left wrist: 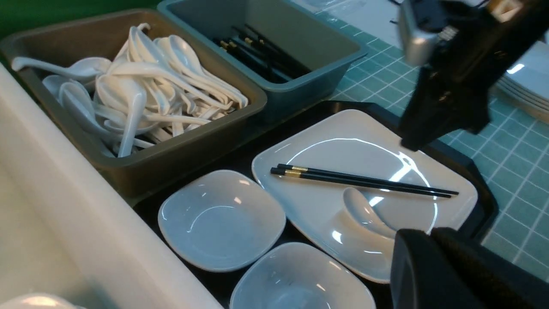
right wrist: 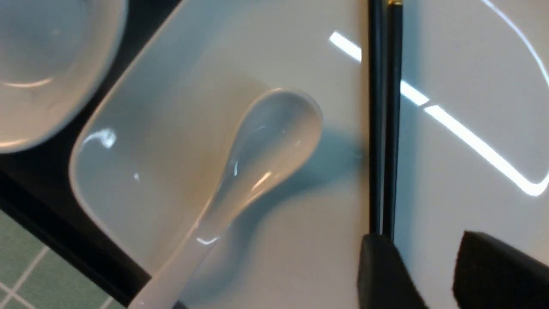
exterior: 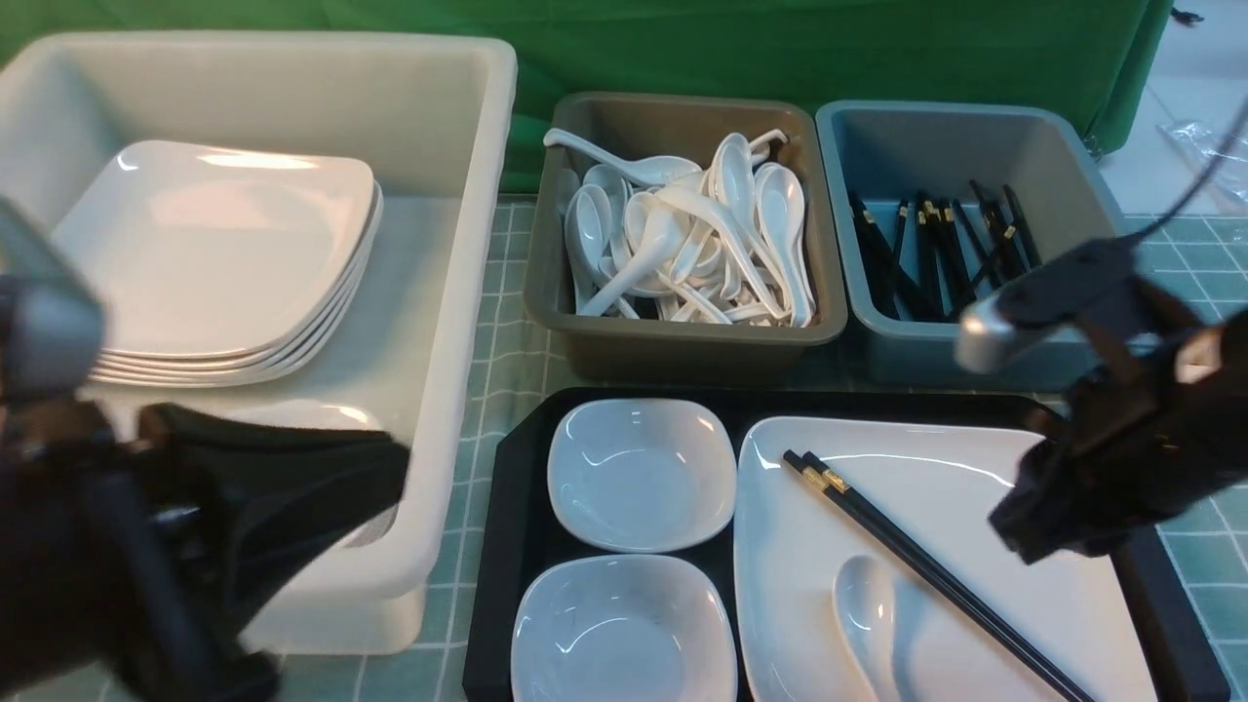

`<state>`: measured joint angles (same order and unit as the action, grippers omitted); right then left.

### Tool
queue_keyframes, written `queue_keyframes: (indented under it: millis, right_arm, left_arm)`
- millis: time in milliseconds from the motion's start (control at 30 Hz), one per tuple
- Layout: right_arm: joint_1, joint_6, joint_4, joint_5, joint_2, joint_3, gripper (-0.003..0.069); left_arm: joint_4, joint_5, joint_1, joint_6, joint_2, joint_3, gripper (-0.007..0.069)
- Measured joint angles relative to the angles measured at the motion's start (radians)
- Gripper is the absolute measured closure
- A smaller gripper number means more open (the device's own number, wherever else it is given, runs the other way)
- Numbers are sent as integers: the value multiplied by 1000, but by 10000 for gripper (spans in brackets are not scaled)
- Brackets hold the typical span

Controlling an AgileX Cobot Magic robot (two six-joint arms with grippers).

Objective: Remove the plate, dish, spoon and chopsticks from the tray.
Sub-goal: Use the right arm to grab a pair of chopsticks from the plate

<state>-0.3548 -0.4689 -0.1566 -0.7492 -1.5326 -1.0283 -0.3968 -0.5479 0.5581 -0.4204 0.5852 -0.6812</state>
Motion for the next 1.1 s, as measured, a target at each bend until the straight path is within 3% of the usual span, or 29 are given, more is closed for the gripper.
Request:
queue_keyframes:
  millis: [233,667,733,867,933,1100]
  right_arm:
    - [-1,-61,5,48,-189,-49,266]
    - [-1,-74,9,151,-323,-88,261]
    - [-2,-75,9,153,-328,-94,278]
    - [-4,-75,23,156,-333,-95,382]
    - [-8,-78,28,156,-336,-98,515]
    - [-10,-80,19,126,-331,-102,515]
  left_arm:
    - [-6,-93,0,0,-72,0,608]
    - [-9,-103,0,7,-78,0,608]
    - [-9,-103,0,8,-78,0,608]
    - [-10,-103,0,11,-78,0,608]
    - [-11,-103,0,11,-78,0,608]
    - [-15,-110,0,12,-78,0,608]
